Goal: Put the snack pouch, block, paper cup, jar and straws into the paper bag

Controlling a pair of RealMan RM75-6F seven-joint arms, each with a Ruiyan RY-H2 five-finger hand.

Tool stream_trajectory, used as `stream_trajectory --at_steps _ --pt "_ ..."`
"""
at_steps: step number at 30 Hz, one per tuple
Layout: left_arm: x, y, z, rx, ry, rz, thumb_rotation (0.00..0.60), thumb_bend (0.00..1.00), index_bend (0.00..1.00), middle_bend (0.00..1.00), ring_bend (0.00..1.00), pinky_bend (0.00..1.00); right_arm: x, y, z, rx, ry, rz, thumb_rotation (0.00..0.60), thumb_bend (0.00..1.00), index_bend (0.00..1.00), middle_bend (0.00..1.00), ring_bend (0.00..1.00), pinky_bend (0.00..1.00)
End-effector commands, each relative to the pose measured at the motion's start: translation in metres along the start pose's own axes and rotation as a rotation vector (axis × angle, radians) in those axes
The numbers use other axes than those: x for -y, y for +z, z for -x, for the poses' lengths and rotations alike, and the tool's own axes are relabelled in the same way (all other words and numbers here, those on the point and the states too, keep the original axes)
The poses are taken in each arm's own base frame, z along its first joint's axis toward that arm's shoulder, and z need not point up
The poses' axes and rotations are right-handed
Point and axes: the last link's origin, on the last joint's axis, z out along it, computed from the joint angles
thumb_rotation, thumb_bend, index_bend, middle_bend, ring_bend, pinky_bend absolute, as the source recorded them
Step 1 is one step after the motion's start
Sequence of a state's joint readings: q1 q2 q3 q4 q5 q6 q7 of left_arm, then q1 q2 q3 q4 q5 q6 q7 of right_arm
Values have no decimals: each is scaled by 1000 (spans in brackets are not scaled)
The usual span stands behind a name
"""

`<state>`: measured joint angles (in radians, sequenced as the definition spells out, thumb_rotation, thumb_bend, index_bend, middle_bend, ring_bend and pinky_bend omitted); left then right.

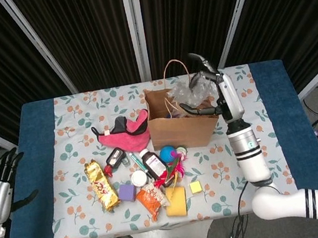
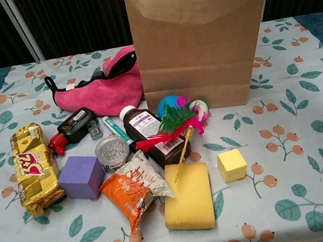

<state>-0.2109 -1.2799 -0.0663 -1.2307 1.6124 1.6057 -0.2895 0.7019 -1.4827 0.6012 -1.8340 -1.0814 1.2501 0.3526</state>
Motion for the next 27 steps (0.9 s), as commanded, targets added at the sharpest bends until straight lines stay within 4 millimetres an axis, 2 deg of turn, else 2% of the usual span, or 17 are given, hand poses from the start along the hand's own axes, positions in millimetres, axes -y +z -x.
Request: stream_trajectory --at_steps 1,9,12,15,18,21,22,27 --pt "0 -1 -1 -3 1 -1 600 31 118 135 83 211 0 1 -4 -2 -11 13 600 0 0 6 0 0" --pt "-1 -2 -1 -4 -4 0 600 31 113 135 84 211 0 -3 -12 -29 8 39 600 0 0 1 0 0" --pt "-2 -2 -2 -6 -10 -2 600 31 119 135 84 211 5 -11 -21 -43 -6 9 600 0 0 6 0 0" --pt "-2 -2 -2 -5 -18 -4 600 31 119 135 83 211 8 -28 -37 -62 -60 -24 600 0 0 13 0 0" --pt "-3 -1 -3 -7 -18 2 600 30 118 135 84 211 7 -55 -59 -63 -194 -64 600 0 0 25 0 0" --pt "-4 0 -4 -7 -16 5 600 31 118 135 84 211 -5 -93 -91 -35 -471 -71 600 0 0 32 0 0" --pt "-4 0 -4 -7 -14 6 600 31 118 135 84 210 -12 -111 -105 -19 -606 -54 600 0 0 36 0 0" --pt "-7 -2 -6 -3 0 15 600 30 118 135 84 211 -35 -177 -152 56 -1081 87 600 0 13 34 0 0"
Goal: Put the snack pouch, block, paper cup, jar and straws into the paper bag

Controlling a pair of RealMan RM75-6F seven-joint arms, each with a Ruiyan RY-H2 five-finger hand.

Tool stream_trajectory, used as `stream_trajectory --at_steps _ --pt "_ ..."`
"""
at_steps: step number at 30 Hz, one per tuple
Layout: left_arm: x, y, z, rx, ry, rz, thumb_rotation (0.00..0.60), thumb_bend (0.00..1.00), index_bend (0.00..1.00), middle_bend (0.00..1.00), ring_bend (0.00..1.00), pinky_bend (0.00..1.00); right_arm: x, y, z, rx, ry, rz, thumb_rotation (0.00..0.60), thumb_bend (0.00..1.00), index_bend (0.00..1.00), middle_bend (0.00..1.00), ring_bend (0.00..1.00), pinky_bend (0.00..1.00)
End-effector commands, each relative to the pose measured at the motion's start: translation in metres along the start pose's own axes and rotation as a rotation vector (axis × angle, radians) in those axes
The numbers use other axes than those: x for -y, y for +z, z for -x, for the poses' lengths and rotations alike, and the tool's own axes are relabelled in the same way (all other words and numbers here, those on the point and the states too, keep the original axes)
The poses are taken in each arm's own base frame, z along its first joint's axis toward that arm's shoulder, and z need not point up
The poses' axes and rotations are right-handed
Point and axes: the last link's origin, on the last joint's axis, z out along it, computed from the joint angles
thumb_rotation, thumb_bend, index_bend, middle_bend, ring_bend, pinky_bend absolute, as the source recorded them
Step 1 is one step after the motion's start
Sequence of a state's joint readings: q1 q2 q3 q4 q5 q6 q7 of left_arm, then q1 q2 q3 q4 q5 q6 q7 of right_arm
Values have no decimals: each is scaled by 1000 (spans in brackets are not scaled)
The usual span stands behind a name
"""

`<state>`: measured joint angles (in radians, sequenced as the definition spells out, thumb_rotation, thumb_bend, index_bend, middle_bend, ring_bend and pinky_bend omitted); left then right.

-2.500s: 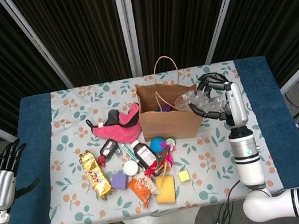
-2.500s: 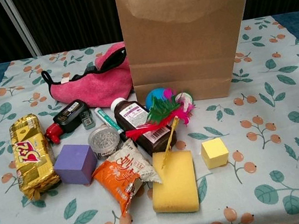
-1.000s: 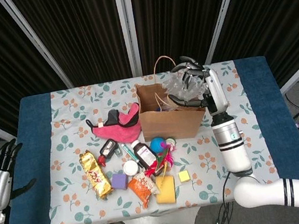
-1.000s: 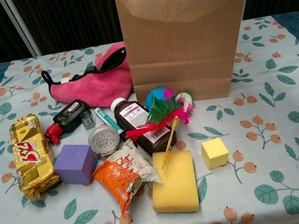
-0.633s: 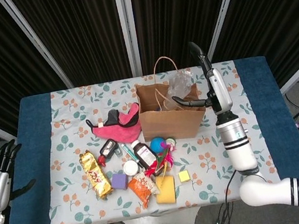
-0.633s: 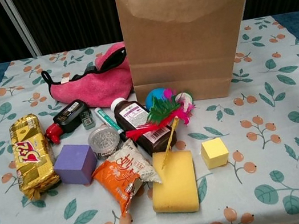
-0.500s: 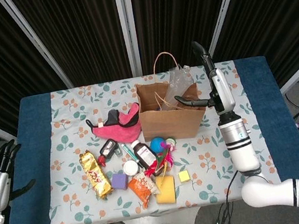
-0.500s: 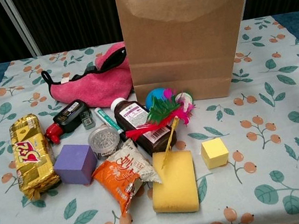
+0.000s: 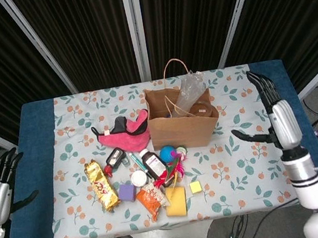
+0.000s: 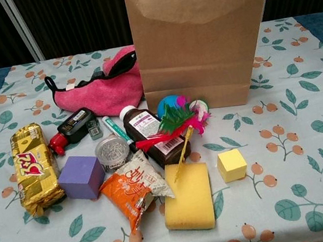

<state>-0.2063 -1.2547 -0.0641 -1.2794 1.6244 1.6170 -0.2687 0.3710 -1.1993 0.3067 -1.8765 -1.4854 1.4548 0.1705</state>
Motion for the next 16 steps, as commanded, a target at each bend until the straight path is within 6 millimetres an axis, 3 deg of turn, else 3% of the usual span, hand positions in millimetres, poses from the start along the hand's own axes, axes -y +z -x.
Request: stream_trajectory --at_steps 1,3,7,16 --pt "-2 -1 0 5 5 5 600 30 119 135 84 211 -50 -81 -37 112 -523 118 600 0 17 29 0 0" --pt "-4 -4 0 10 7 10 600 31 119 135 84 211 -63 -103 -43 130 -641 172 600 0 19 25 0 0" --pt "-9 -10 0 28 14 18 600 31 118 135 84 211 -82 -132 -47 136 -705 215 600 0 23 23 0 0" --pt "-4 -19 -1 64 31 -12 600 30 118 135 84 211 -119 -161 -48 174 -798 310 600 0 23 22 0 0"
